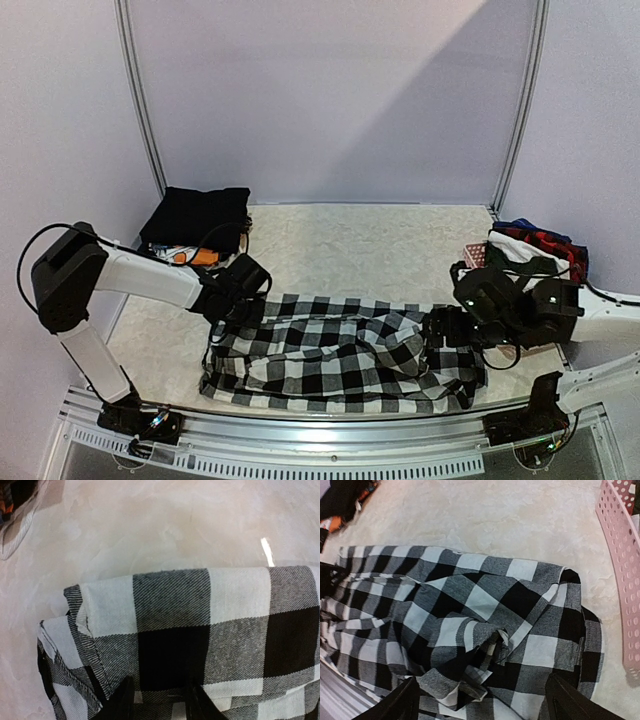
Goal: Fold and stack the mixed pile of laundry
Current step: Fold the 1/3-folded shirt at the center of the board.
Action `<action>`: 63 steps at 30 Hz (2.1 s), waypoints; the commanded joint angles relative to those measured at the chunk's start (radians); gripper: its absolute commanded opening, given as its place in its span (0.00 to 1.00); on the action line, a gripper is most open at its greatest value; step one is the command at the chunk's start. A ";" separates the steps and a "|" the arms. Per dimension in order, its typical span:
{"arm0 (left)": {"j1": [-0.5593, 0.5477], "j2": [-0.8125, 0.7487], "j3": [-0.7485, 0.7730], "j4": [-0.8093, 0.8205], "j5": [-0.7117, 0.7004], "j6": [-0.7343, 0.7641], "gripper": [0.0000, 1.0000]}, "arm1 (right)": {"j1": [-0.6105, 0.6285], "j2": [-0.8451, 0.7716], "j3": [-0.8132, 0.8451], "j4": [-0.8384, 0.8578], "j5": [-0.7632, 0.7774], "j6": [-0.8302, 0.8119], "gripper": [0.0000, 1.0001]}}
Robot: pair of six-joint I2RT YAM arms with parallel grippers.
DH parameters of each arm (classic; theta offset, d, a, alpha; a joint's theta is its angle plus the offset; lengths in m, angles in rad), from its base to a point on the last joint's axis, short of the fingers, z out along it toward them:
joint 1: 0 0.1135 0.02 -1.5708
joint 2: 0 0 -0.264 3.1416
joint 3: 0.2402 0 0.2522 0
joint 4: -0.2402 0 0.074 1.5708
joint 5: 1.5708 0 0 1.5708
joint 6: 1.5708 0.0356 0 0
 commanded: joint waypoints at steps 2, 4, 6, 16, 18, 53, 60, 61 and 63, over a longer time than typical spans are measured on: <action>0.029 0.057 -0.035 0.037 0.033 -0.013 0.34 | -0.051 -0.183 -0.161 0.262 -0.079 0.187 0.87; 0.029 0.047 -0.052 0.041 0.017 -0.014 0.34 | -0.082 -0.249 -0.234 0.340 -0.140 0.228 0.90; 0.029 0.043 -0.070 0.051 0.009 -0.014 0.34 | -0.103 -0.267 -0.270 0.399 -0.198 0.254 0.91; 0.018 0.037 -0.080 0.078 0.007 -0.024 0.32 | -0.113 -0.092 -0.242 0.525 -0.317 0.252 0.79; 0.018 0.030 -0.082 0.076 0.004 -0.021 0.32 | -0.115 -0.066 -0.235 0.518 -0.306 0.253 0.77; 0.009 -0.031 -0.137 0.152 0.055 -0.008 0.28 | -0.110 0.634 0.622 0.069 -0.264 -0.424 0.00; 0.008 -0.033 -0.153 0.174 0.074 -0.008 0.28 | -0.013 0.887 0.903 -0.043 -0.352 -0.678 0.01; 0.008 -0.035 -0.156 0.178 0.076 -0.010 0.28 | 0.000 0.912 0.931 -0.063 -0.347 -0.702 0.01; 0.008 -0.041 -0.162 0.181 0.078 -0.012 0.28 | 0.014 0.963 0.959 -0.083 -0.348 -0.730 0.01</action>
